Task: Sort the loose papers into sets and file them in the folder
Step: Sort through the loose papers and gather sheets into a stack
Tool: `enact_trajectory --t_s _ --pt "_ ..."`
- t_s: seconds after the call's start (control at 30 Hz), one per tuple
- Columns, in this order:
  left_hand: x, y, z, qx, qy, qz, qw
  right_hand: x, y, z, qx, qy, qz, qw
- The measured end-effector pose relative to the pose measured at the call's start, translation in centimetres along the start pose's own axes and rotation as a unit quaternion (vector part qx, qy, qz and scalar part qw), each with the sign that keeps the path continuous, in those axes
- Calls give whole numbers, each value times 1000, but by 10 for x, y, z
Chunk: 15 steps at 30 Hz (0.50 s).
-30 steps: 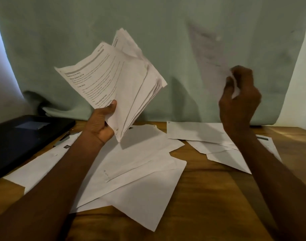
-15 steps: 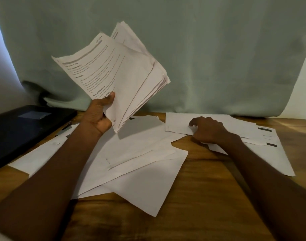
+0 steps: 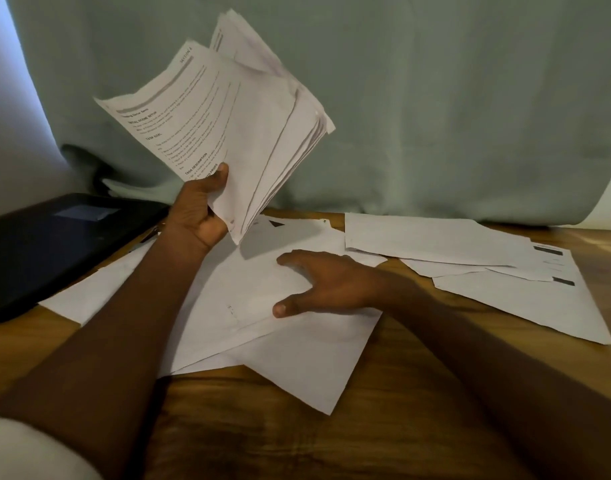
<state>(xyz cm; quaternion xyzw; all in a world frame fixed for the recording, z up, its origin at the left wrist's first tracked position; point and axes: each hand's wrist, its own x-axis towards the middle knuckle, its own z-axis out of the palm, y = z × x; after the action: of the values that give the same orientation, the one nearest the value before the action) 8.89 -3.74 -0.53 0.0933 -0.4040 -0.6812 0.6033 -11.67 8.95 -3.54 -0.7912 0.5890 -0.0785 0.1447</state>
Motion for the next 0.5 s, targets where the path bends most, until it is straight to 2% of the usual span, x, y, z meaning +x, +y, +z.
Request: enact_trajectory --t_s 0.13,0.27,0.4,0.5 --pt "0 2 2 -4 -15 3 1000 2 11 -7 24 4 -20 1000" --pt "1 2 3 2 -18 6 1000 1 18 -11 20 37 -82 996" --pt "3 1 1 3 -20 15 1000 0 34 -10 15 174 -155 972" --pt "4 6 3 -25 -4 20 999 -2 44 -15 55 325 -140 934"
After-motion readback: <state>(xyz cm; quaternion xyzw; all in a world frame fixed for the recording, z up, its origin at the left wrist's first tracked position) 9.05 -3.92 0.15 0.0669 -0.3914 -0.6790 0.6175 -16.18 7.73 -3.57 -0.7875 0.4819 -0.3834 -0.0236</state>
